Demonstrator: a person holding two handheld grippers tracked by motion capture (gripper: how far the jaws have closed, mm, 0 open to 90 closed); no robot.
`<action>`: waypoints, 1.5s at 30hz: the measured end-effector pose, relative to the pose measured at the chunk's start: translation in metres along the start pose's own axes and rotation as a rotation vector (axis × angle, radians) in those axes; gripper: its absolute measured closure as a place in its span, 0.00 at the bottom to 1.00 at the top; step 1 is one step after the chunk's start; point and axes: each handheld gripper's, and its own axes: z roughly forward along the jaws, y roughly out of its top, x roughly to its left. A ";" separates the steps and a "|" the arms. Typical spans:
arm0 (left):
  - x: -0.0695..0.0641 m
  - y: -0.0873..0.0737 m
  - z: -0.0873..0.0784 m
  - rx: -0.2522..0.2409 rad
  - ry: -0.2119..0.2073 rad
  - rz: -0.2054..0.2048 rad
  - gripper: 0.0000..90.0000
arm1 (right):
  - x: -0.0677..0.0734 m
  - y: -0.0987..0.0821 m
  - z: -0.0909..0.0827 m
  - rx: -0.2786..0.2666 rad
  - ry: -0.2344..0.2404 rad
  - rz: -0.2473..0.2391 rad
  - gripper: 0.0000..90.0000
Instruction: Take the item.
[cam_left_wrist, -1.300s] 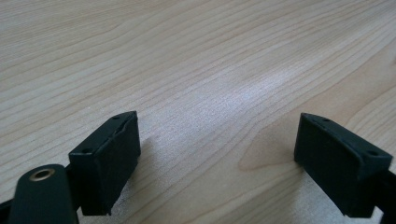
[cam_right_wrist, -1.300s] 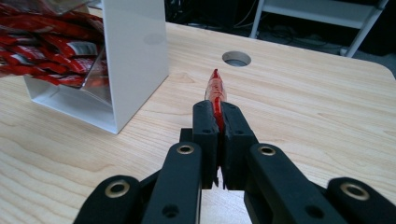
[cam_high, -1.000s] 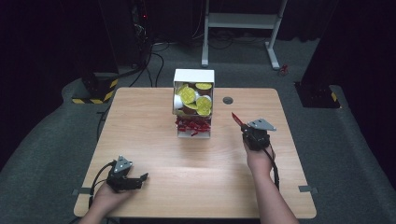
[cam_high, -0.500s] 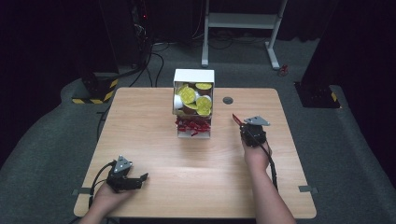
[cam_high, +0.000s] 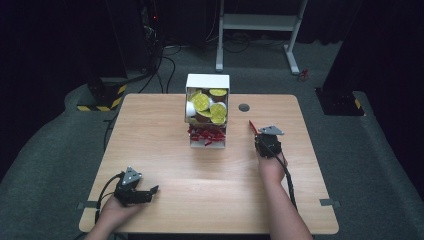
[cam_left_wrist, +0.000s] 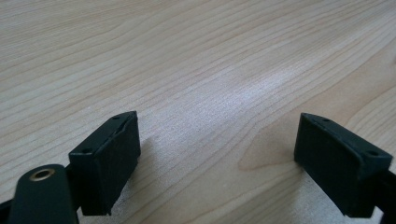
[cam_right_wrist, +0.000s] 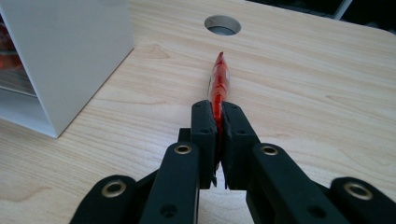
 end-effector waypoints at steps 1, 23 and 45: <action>0.000 0.000 0.000 0.000 0.000 0.000 0.16 | 0.000 -0.002 0.000 0.001 0.002 0.002 0.94; 0.000 0.000 0.000 0.000 0.000 0.000 0.16 | -0.001 -0.026 0.018 0.079 0.001 0.027 0.93; 0.000 0.000 0.000 -0.002 -0.001 0.004 0.16 | 0.001 -0.022 0.013 0.050 0.031 0.054 0.73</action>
